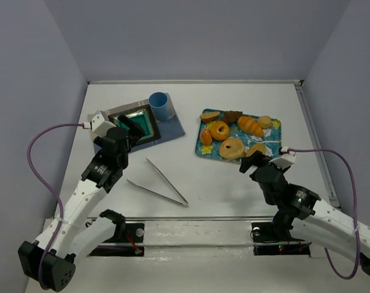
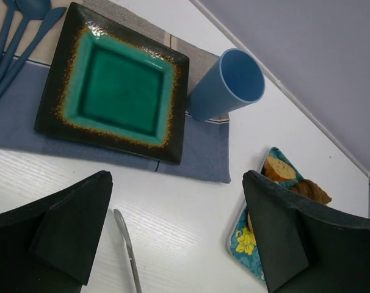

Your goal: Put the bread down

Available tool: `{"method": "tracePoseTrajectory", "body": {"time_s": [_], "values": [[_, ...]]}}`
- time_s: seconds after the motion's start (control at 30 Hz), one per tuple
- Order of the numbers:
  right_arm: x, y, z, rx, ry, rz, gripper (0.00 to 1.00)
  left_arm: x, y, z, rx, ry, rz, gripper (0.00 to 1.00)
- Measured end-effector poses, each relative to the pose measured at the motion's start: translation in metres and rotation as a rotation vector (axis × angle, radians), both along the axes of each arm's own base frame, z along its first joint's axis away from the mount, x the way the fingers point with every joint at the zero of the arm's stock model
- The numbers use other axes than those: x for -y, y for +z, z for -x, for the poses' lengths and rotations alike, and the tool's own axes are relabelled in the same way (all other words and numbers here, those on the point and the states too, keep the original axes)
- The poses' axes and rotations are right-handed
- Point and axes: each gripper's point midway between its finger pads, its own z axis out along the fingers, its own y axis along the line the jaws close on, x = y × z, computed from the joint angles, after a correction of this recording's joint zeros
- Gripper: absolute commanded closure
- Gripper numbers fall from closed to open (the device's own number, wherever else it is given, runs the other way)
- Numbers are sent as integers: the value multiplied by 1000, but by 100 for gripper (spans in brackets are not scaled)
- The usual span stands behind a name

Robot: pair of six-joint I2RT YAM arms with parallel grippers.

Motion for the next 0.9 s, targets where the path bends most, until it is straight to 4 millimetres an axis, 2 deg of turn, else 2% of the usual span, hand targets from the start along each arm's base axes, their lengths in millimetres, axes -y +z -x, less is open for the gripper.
{"method": "tracePoseTrajectory", "body": {"time_s": [0.1, 0.3, 0.47, 0.57, 0.63, 0.7, 0.8, 0.83, 0.9], "values": [[-3, 6, -2, -1, -1, 4, 0, -6, -9, 4, -28, 21, 2, 1], [-10, 16, -3, 16, 41, -8, 0, -9, -13, 6, -44, 35, 1, 1], [-17, 35, 0, 79, 115, -53, 0, -9, -13, 6, -45, 29, -1, 1], [-36, 48, 3, 127, 244, -53, 0, -5, -14, 6, -48, 7, -1, 1], [-57, 49, 2, 129, 352, -11, 0, -3, -15, 6, -52, -6, -4, 1], [-86, 37, -2, 64, 475, 89, 0, -3, -15, 7, -57, -13, -6, 1], [-153, 12, -11, -53, 707, 208, 0, -2, -15, 8, -58, -17, -9, 1], [-183, 0, -7, -77, 825, 231, 0, -2, -15, 8, -56, -23, -9, 1], [-221, -29, 7, -112, 1004, 290, 0, -2, -12, 9, -47, -28, -8, 1]]}}
